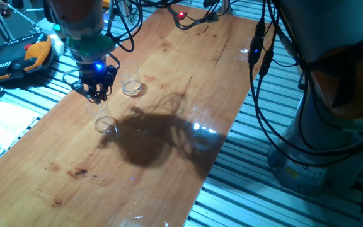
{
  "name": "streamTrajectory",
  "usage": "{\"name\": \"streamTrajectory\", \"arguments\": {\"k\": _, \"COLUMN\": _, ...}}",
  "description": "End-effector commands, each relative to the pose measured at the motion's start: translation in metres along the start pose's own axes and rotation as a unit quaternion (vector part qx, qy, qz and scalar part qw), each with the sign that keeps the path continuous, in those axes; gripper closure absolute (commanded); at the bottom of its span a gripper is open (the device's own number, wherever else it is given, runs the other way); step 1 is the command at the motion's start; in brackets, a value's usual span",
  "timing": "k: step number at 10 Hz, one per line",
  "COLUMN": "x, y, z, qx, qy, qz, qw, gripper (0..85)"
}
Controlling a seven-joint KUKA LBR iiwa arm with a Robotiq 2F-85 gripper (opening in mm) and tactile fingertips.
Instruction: Transfer liquid using a dropper
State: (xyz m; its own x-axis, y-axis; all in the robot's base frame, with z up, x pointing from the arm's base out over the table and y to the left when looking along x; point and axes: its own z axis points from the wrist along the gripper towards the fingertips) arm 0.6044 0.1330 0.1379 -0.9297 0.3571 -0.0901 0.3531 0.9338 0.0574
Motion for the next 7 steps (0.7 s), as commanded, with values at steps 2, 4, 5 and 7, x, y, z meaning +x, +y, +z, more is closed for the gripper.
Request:
{"name": "streamTrajectory", "arguments": {"k": 2, "x": -0.0005, "y": -0.0002, "z": 0.0033, "qx": 0.0, "qy": 0.0, "qz": -0.001, "qw": 1.0, "gripper": 67.0}}
{"name": "streamTrajectory", "arguments": {"k": 4, "x": -0.0009, "y": -0.0004, "z": 0.0062, "qx": 0.0, "qy": -0.001, "qz": -0.002, "qw": 1.0, "gripper": 66.7}}
{"name": "streamTrajectory", "arguments": {"k": 5, "x": -0.0009, "y": -0.0003, "z": 0.0065, "qx": -0.001, "qy": 0.0, "qz": -0.002, "qw": 1.0, "gripper": 66.7}}
{"name": "streamTrajectory", "arguments": {"k": 7, "x": -0.001, "y": -0.0002, "z": 0.0075, "qx": -0.001, "qy": 0.0, "qz": -0.002, "qw": 1.0, "gripper": 66.3}}
